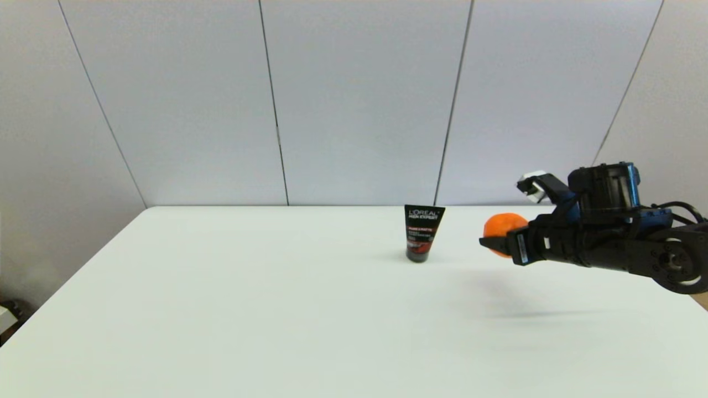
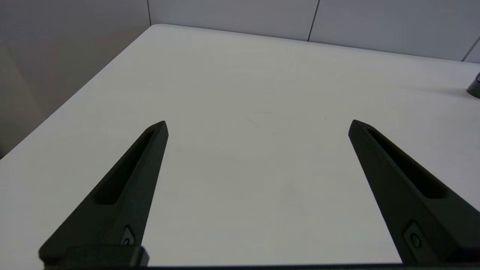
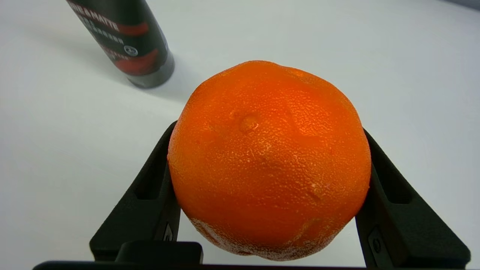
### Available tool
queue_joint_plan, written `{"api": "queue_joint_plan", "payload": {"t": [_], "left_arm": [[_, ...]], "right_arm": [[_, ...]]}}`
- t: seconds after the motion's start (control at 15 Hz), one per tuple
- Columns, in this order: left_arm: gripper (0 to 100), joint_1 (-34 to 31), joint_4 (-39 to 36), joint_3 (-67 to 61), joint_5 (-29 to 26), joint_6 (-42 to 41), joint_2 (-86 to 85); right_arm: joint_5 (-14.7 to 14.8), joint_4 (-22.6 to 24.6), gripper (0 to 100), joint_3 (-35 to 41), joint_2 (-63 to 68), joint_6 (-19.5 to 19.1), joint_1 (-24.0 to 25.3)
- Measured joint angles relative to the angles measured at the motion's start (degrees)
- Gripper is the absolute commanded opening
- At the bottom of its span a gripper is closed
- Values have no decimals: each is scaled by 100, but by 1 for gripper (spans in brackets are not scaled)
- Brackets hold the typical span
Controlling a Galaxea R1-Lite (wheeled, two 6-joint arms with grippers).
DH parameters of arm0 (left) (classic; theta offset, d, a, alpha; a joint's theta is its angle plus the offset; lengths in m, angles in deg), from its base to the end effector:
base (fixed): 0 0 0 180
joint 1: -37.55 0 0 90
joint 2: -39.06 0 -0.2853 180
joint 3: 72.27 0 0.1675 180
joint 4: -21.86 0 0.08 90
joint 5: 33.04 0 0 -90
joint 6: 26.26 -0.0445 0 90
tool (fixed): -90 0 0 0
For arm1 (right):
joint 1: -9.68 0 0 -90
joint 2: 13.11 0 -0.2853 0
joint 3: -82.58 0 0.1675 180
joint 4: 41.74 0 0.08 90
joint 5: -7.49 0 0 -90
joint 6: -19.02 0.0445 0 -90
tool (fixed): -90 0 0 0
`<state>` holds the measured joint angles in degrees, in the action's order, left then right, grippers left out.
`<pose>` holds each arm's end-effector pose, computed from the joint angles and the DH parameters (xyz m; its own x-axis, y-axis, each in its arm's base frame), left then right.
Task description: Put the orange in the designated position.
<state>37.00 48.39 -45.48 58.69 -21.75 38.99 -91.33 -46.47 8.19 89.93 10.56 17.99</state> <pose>-0.0114 0.0012 0.0760 0.9992 0.0398 0.0058 -0.0392 0.9961 -0.0788 0.3106 0.0523 0.1294 0.7943 0.2710 -0.5437 -0.3467 0.9372 -0.0394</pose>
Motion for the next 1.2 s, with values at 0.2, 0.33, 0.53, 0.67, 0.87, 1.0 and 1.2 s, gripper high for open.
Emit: {"api": "queue_joint_plan", "payload": {"t": [0.2,0.33,0.53,0.67,0.87,1.0,1.2], "left_arm": [[100,-2,0,0,0,0,0],[100,-2,2,0,0,-2,0],[100,-2,2,0,0,2,0],[100,-2,2,0,-2,0,0],[100,-2,0,0,0,2,0],[100,-2,2,0,2,0,0],[100,-2,2,0,0,0,0]], "right_arm": [[2,-6,0,-10,187,0,150],[-2,-10,0,-16,280,-7,223],[-6,-10,0,17,377,-7,245],[-13,-12,0,28,429,-16,249],[-11,-12,0,17,532,-16,271],[-9,-12,0,-40,619,-16,301],[-11,-10,0,-269,788,-44,317]]}}
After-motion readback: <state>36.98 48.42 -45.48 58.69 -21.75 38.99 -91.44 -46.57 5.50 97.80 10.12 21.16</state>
